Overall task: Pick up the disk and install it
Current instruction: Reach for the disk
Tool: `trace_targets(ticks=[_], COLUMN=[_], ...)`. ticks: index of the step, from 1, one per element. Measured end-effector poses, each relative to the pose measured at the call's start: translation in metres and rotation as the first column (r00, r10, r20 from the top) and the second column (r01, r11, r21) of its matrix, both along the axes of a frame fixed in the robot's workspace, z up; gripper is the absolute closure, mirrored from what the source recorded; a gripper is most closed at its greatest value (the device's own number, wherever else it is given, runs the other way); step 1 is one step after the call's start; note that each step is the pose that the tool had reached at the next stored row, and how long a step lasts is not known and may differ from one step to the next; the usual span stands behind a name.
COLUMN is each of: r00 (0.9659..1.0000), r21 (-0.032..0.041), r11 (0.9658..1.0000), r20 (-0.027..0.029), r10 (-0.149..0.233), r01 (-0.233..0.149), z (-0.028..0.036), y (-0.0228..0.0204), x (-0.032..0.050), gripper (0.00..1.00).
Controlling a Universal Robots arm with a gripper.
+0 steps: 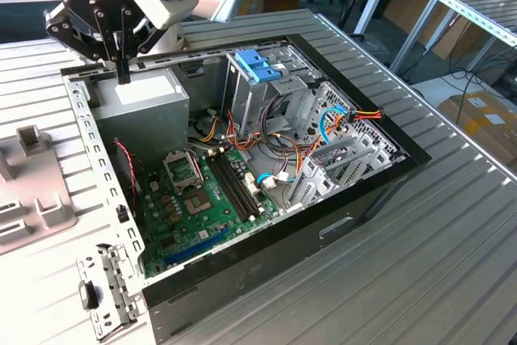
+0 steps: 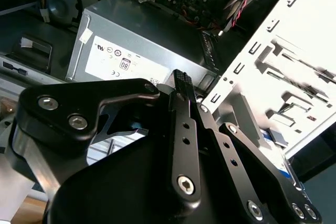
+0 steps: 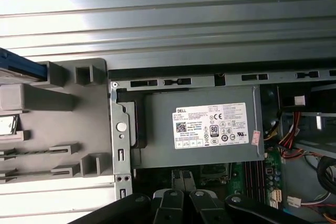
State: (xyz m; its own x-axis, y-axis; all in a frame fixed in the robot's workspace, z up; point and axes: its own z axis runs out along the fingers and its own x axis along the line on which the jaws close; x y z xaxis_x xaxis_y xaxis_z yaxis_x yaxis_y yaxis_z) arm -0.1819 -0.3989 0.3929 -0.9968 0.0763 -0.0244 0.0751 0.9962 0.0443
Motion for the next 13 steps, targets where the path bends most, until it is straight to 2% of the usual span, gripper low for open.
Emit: trace_targets(ticks=[13], r00=[1.0000], r21=[0.0000], r11=[1.0000], r20=[0.0001], r10=[0.000], r01=[0.000], z=[-0.0001], y=[0.0000], x=[-0.0123], gripper=[0.89])
